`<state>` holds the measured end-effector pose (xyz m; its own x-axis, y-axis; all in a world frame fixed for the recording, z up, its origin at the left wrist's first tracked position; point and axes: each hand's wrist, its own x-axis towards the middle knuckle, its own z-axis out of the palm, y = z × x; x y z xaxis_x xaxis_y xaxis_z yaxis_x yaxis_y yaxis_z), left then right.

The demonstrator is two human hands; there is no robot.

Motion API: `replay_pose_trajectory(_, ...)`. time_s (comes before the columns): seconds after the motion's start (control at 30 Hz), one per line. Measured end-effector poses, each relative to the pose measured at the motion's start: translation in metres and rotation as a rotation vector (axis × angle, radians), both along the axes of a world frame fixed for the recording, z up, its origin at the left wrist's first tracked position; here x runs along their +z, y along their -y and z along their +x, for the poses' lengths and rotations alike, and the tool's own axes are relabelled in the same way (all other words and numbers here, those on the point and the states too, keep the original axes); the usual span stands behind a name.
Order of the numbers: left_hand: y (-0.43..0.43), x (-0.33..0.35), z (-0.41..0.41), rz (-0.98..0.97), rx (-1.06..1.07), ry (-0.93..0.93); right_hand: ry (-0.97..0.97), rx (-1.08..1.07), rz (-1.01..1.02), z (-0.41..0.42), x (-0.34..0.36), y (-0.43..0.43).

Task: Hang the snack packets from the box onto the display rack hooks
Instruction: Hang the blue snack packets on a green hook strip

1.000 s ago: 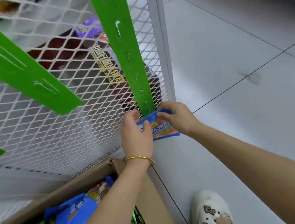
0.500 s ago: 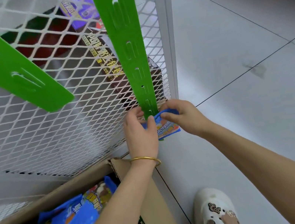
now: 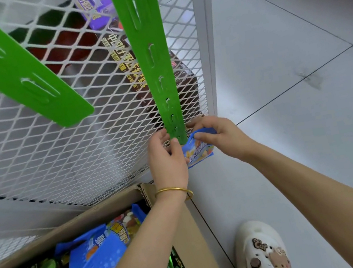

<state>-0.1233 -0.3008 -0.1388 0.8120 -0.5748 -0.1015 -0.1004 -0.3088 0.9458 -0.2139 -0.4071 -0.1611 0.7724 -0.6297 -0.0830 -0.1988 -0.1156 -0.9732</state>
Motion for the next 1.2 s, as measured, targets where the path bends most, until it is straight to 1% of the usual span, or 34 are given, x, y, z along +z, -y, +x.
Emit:
replay_pose_trajectory(0.13, -0.001, -0.002, 0.004, 0.002, 0.005, 0.002, -0.045, 0.012, -0.036, 0.004, 0.003, 0.000)
replay_pose_trajectory(0.2, -0.001, 0.001, 0.008, 0.024, -0.018, -0.006, -0.064, 0.025, -0.086, 0.005, 0.007, 0.000)
replay_pose_trajectory(0.27, 0.000, 0.003, 0.011, 0.047, -0.061, 0.005, -0.077, 0.027, -0.134, 0.005, 0.009, -0.001)
replay_pose_trajectory(0.37, 0.005, 0.007, 0.015, 0.106, -0.153, 0.111, -0.079, 0.016, -0.182, 0.005, 0.010, -0.003)
replay_pose_trajectory(0.43, 0.009, 0.012, 0.018, 0.167, -0.214, 0.120, -0.100, -0.011, -0.215, 0.004, 0.012, -0.004)
replay_pose_trajectory(0.53, 0.017, 0.017, 0.022, 0.239, -0.239, 0.049, -0.182, -0.102, -0.341, 0.005, 0.015, -0.007)
replay_pose_trajectory(0.6, 0.020, 0.020, 0.025, 0.268, -0.254, -0.032, -0.236, -0.149, -0.444, 0.007, 0.015, -0.008)
replay_pose_trajectory(0.7, 0.021, 0.025, 0.026, 0.304, -0.270, -0.144, -0.296, -0.154, -0.550, 0.009, 0.016, -0.010)
replay_pose_trajectory(0.8, 0.021, 0.026, 0.027, 0.314, -0.283, -0.197, -0.350, -0.128, -0.625, 0.010, 0.018, -0.011)
replay_pose_trajectory(0.9, 0.022, 0.023, 0.029, 0.252, -0.245, -0.289, -0.373, -0.064, -0.635, 0.010, 0.021, -0.009)
replay_pose_trajectory(1.0, 0.021, 0.024, 0.028, 0.209, -0.242, -0.308, -0.395, -0.024, -0.629, 0.008, 0.020, -0.009)
replay_pose_trajectory(1.07, 0.021, 0.024, 0.028, 0.198, -0.253, -0.286, -0.378, -0.027, -0.613, 0.007, 0.021, -0.010)
replay_pose_trajectory(1.2, 0.022, 0.019, 0.029, 0.225, -0.259, -0.183, -0.348, -0.033, -0.615, 0.009, 0.024, -0.008)
